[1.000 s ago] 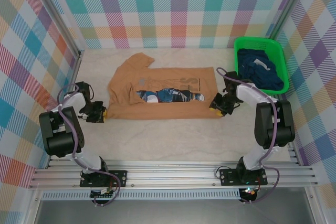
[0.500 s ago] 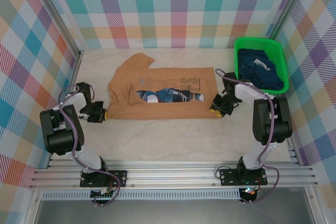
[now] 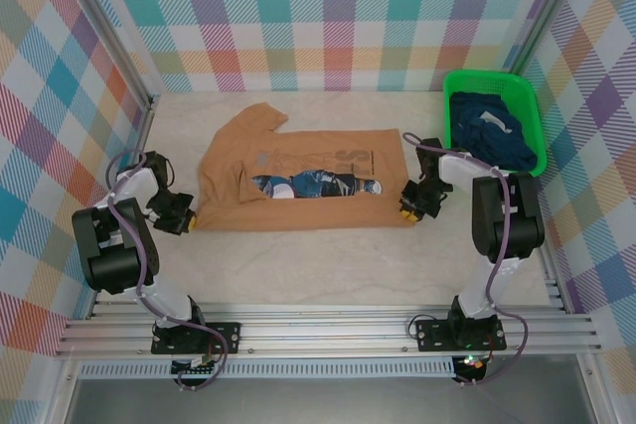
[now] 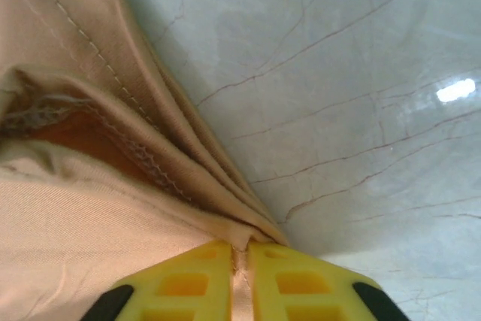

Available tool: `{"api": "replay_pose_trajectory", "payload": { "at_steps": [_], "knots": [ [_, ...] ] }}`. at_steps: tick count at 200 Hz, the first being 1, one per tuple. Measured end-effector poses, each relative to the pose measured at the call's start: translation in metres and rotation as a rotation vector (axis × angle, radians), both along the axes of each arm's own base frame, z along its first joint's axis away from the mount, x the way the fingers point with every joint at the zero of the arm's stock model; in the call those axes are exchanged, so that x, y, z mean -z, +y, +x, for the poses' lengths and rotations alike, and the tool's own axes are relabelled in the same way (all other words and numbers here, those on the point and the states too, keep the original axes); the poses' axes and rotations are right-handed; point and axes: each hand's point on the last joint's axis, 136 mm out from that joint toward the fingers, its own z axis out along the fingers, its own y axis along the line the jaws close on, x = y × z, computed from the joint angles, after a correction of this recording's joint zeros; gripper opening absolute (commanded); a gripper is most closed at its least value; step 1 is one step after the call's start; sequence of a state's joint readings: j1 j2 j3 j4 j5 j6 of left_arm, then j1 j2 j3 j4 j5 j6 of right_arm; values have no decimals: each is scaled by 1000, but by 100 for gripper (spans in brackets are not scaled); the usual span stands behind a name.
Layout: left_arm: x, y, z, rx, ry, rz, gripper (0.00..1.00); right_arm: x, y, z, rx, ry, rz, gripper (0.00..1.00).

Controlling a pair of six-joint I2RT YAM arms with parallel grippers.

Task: Fold and stack the t-shirts

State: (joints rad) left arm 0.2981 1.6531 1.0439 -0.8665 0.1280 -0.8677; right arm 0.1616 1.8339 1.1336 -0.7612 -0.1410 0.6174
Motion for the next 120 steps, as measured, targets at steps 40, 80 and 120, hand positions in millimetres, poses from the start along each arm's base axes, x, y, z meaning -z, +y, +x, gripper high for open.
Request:
{"api": "replay_pose_trajectory", "payload": {
  "at_steps": [40,80,120],
  "knots": [
    [-1,16,-16,75,59,76,25,-3,-6,-4,-21,-21,-47,11],
    [-20,18,-23,175,52,136,28,-15,-8,-13,-79,-50,-99,23],
    [-36,-55,-10,394,-50,88,26,-43,3,-11,-114,-120,-93,25]
  ]
}}
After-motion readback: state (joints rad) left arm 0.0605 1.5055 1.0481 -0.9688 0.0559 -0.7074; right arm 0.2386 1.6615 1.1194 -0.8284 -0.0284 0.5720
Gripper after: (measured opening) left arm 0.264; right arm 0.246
